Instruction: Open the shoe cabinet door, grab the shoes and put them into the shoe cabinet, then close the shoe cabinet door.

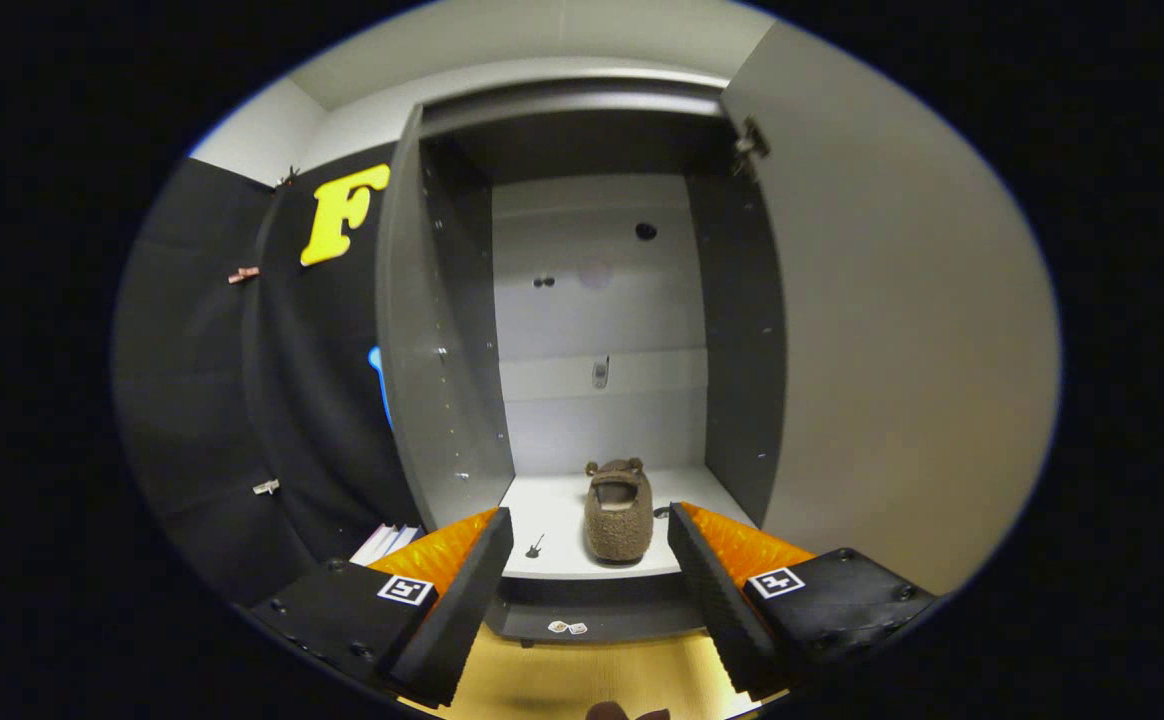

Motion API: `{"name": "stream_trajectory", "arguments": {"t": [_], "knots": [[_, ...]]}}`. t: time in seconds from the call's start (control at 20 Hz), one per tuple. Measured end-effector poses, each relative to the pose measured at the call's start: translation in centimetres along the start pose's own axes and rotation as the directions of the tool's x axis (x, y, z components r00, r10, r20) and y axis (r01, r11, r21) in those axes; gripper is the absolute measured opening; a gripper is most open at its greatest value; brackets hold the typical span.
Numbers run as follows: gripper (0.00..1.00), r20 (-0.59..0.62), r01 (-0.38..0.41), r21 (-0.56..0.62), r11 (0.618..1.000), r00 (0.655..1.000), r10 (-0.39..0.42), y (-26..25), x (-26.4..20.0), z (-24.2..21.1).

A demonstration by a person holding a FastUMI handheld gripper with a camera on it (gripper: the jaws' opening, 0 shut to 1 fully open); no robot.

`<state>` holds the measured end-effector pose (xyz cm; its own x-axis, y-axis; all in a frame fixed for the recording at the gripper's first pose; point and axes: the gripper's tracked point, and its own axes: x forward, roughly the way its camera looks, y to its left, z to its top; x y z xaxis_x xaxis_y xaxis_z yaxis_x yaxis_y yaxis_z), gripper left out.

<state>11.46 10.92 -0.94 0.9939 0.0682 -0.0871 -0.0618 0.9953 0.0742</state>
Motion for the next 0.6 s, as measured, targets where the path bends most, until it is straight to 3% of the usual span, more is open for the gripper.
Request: {"name": "stream_trajectory", "arguments": {"t": [0.2, 0.35, 0.6], "knots": [[0.98, 0.032, -0.013, 0.034, 0.999, 0.999, 0.012, -1.0, -7.8, 0.1], [0.98, 0.043, -0.012, -0.028, 1.0, 0.999, 0.013, -3.0, -11.8, 0.2], [0.98, 0.066, -0.04, -0.019, 0.999, 0.997, 0.041, -6.3, -18.3, 1.1]]}}
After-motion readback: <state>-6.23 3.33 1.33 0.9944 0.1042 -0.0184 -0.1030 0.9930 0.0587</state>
